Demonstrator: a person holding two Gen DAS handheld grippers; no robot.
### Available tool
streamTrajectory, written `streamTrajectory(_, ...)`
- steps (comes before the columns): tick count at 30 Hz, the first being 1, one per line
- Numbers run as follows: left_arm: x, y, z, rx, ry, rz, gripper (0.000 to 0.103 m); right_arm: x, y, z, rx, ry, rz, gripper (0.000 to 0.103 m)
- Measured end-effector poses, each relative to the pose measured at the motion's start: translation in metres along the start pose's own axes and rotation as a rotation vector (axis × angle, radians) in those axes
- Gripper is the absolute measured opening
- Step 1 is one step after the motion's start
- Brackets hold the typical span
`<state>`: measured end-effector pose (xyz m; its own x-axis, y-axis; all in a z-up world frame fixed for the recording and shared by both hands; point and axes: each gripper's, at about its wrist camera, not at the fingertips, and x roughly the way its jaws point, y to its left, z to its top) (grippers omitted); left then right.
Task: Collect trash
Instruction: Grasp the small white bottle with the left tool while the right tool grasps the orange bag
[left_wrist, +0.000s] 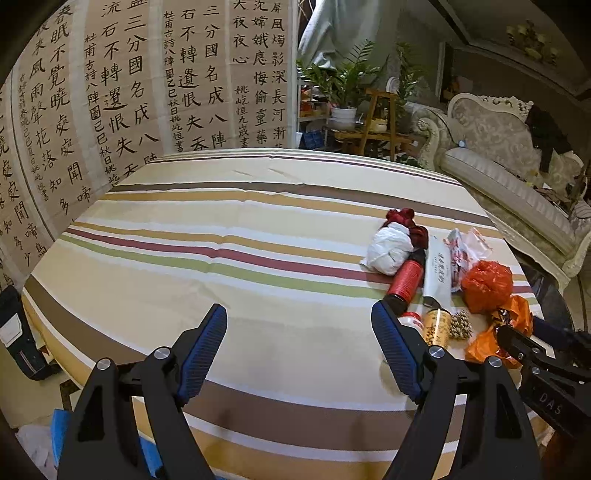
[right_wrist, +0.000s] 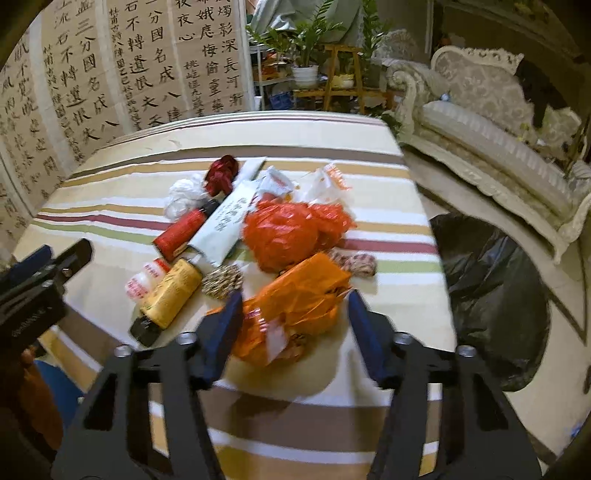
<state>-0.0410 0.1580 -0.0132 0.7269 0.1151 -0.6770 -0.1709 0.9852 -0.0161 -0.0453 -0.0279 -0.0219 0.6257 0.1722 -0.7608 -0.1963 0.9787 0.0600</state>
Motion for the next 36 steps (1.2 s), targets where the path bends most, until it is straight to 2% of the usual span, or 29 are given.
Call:
streamTrajectory(7, -0.005, -0.012, -0.006, 0.031, -0.002, -0.022, 0.078, -0.013, -0.004, -0.005, -0.001, -0.024, 0.002, 0.047)
streamTrajectory(12, 0.002, -0.021, -0.01, 0.049, 0.03, -0.042, 0.078, -0.016, -0.015, -0.009, 0.014, -0.031, -0.001, 0.047)
streamTrajectory(18, 0.012, -0.032, -0.011, 0.093, 0.05, -0.061, 0.078, -0.019, -0.028, -0.012, 0.008, -0.058, -0.043, 0.047)
streamTrajectory(24, 0.024, -0.04, -0.013, 0.11, 0.111, -0.114, 0.061, -0.016, -0.041, -0.013, 0.008, -0.055, -0.057, 0.048)
streamTrajectory(28, 0.029, -0.043, -0.015, 0.114, 0.137, -0.129, 0.054, -0.011, -0.047, -0.012, 0.017, -0.044, -0.038, 0.049)
streamTrajectory(30, 0.031, -0.043, -0.015, 0.116, 0.146, -0.143, 0.04, -0.009, -0.047, -0.011, 0.018, -0.042, -0.03, 0.053)
streamTrajectory(33, 0.032, -0.043, -0.016, 0.116, 0.147, -0.158, 0.029, -0.006, -0.046, -0.012, 0.017, -0.037, -0.028, 0.06)
streamTrajectory(36, 0.032, -0.042, -0.018, 0.113, 0.145, -0.159, 0.029, -0.002, -0.047, -0.012, 0.027, -0.028, -0.021, 0.065)
